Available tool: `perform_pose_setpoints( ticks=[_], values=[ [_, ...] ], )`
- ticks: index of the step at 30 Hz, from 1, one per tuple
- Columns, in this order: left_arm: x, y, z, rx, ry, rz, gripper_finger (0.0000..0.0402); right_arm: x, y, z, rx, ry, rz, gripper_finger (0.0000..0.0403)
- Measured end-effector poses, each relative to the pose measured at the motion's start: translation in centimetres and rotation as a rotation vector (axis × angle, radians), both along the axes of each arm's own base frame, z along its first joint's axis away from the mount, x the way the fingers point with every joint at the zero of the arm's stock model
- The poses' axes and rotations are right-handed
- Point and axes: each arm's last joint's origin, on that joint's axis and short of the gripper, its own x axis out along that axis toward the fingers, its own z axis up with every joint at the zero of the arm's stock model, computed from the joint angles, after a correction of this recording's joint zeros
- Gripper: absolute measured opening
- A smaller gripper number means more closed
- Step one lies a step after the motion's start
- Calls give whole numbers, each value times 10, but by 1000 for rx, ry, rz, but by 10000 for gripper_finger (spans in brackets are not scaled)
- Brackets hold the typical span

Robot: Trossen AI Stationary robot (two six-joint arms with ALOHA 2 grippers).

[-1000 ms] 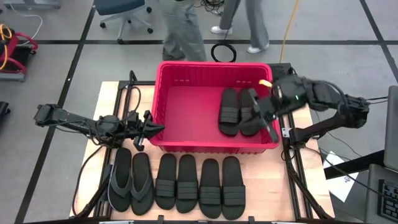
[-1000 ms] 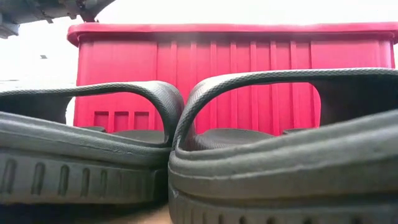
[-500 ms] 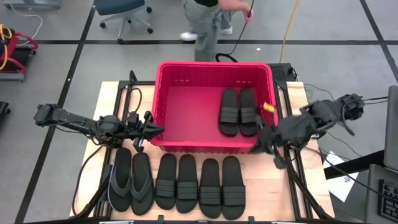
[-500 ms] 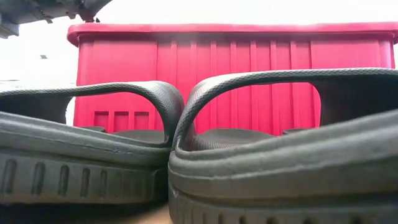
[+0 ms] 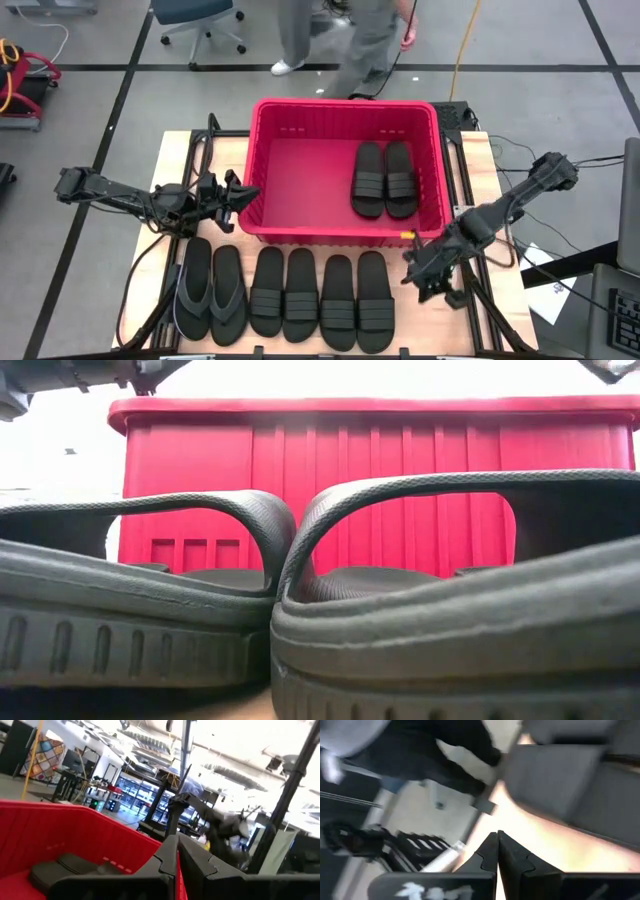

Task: Pick and place slides into bin
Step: Put the black slide into the red bin

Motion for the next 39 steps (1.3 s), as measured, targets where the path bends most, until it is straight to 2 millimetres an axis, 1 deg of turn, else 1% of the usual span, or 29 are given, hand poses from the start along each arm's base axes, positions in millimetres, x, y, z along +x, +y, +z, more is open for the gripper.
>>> perform_pose_setpoints(
  ticks=[3, 5, 7, 11, 13, 15, 21, 23, 25, 29, 34, 39],
  values=[
    [0, 0, 0, -15, -4, -3, 21, 1, 5, -26, 98, 24, -64, 12],
    [0, 0, 0, -15, -4, -3, 21, 2, 4, -40, 123, 55, -170, 22],
    [0, 0, 0, -19, -4, -4, 21, 3, 2, -49, 125, 39, -274, 33],
    [0, 0, 0, -50, -10, -15, 21, 11, -2, -49, 57, -120, -503, 62],
    [0, 0, 0, -44, -8, -27, 21, 14, -5, -47, 32, -190, -570, 84],
    [0, -1, -1, -36, 0, -44, 21, 16, -8, -46, 13, -211, -614, 113],
    [2, -1, -6, -52, 47, -55, 21, 19, -3, -53, 6, -178, -601, 210],
    [2, -1, -7, -51, 62, -55, 21, 22, 1, -57, 19, -163, -569, 235],
    [2, -1, -7, -51, 64, -56, 21, 24, 5, -63, 5, -154, -543, 251],
    [2, -1, -7, -51, 65, -56, 21, 31, 10, -79, -50, -137, -502, 262],
    [2, -1, -7, -67, 63, -62, 21, 40, 12, -100, -91, -78, -512, 263],
    [2, -1, -7, -68, 63, -62, 21, 46, 15, -116, -16, 73, -452, 263]
  ],
)
